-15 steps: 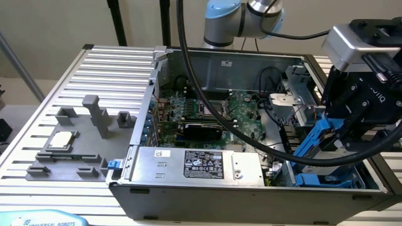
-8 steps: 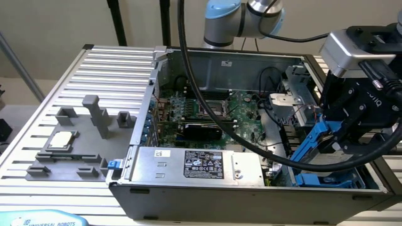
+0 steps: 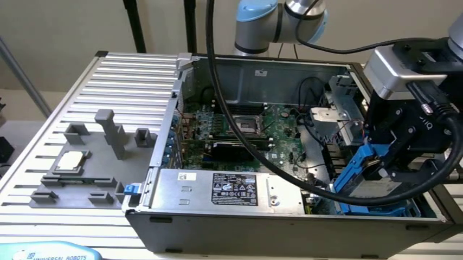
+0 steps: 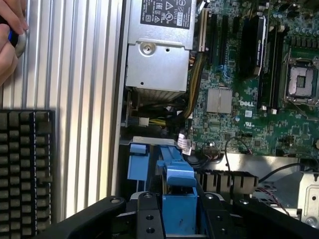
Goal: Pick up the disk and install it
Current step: 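Insert the disk into the insertion slot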
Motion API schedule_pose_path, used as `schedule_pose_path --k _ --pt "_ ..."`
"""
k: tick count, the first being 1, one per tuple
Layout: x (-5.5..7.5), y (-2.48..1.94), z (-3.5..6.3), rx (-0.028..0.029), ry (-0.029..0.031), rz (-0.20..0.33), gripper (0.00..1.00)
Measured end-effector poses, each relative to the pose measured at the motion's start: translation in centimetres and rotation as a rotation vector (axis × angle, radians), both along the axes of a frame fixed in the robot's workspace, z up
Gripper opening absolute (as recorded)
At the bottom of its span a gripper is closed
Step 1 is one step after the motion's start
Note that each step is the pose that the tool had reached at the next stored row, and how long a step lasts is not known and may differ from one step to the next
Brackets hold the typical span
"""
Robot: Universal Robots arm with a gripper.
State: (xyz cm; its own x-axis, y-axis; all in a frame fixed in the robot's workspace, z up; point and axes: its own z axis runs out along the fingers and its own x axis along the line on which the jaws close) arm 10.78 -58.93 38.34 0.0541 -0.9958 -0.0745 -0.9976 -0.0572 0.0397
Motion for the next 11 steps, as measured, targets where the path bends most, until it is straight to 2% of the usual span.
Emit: schedule_pose_path --k 11 --pt "0.0 0.00 -1.63 -0.0002 0.0040 0.015 0.33"
